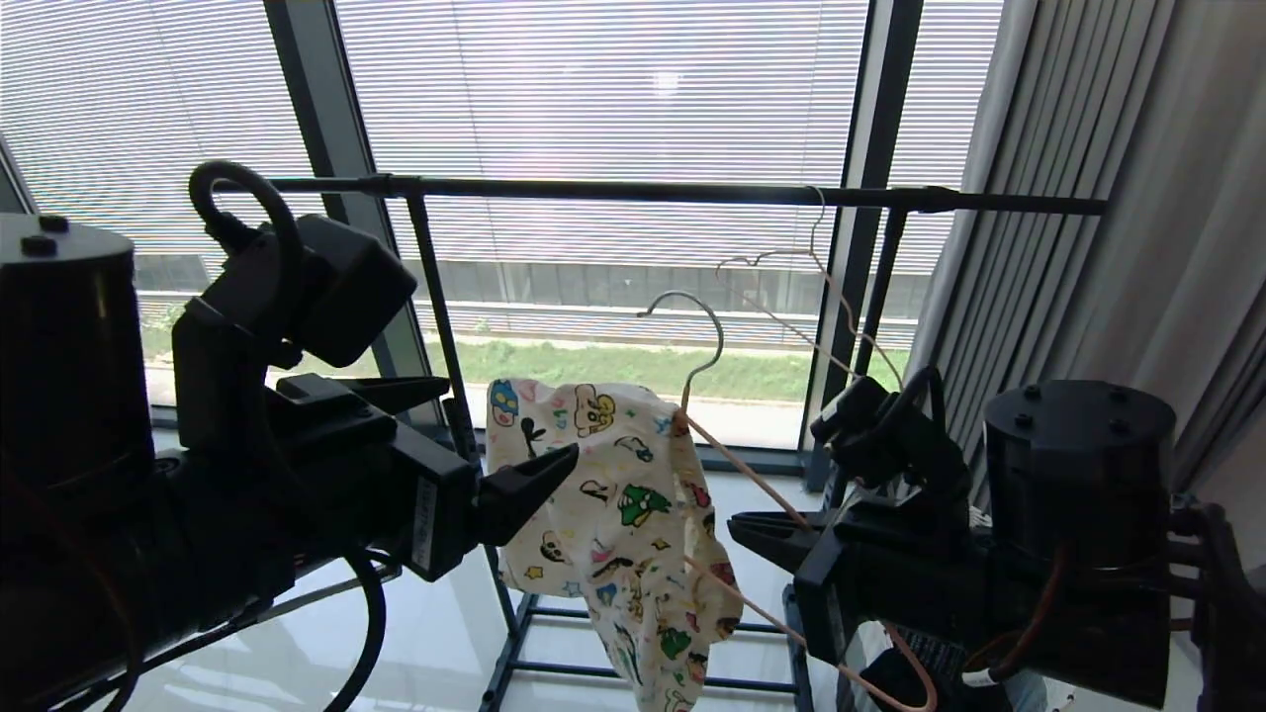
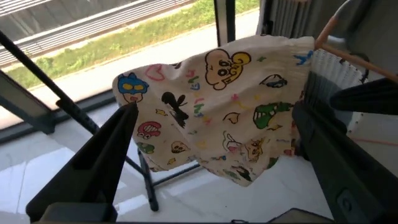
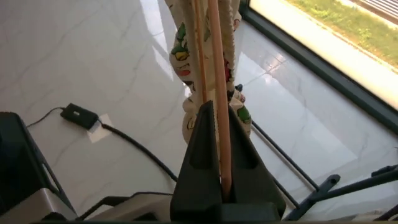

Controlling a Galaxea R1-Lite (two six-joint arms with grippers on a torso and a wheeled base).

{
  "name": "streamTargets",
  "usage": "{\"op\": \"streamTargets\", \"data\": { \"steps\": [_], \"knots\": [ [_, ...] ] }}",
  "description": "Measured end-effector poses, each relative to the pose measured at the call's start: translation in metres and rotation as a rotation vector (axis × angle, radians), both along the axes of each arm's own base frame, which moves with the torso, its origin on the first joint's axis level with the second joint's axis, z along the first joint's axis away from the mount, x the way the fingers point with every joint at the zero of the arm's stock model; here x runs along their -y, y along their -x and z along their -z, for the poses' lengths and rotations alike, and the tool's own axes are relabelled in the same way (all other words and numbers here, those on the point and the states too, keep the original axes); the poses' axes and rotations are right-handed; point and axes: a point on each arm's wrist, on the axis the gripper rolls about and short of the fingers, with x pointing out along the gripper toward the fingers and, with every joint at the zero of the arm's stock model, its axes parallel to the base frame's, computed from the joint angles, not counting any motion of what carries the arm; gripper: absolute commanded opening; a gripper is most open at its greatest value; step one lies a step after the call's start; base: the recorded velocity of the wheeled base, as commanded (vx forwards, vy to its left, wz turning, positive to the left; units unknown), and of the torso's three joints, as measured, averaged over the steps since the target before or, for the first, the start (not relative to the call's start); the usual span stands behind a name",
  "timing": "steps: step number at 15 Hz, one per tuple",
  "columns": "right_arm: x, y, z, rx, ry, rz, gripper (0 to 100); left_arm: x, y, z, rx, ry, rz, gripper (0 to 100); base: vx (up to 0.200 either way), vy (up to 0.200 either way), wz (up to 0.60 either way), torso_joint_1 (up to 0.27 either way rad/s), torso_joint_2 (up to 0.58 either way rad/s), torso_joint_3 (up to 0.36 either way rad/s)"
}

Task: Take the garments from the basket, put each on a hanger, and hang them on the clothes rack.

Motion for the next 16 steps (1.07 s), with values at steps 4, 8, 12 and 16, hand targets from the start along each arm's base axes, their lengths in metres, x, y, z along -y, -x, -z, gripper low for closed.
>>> {"op": "streamTargets", "data": {
  "steps": [4,8,12,16],
  "knots": [
    [0.044,0.023,0.016,0.051,0.082,-0.169,0,-0.023,0.027,0.028,-0.021,-0.070,0.264,100,0.000,0.000,0.00,0.000,0.00,0.000],
    [0.053,0.042,0.022,0.078,0.102,-0.270,0,-0.033,0.041,0.052,-0.011,-0.176,0.423,100,0.000,0.000,0.00,0.000,0.00,0.000],
    [0.045,0.059,0.022,0.085,0.098,-0.360,0,-0.029,0.038,0.056,0.013,-0.165,0.448,100,0.000,0.000,0.00,0.000,0.00,0.000],
    [0.042,0.067,0.021,0.119,0.105,-0.412,0,-0.025,0.038,0.071,0.019,-0.129,0.548,100,0.000,0.000,0.00,0.000,0.00,0.000]
  ]
}}
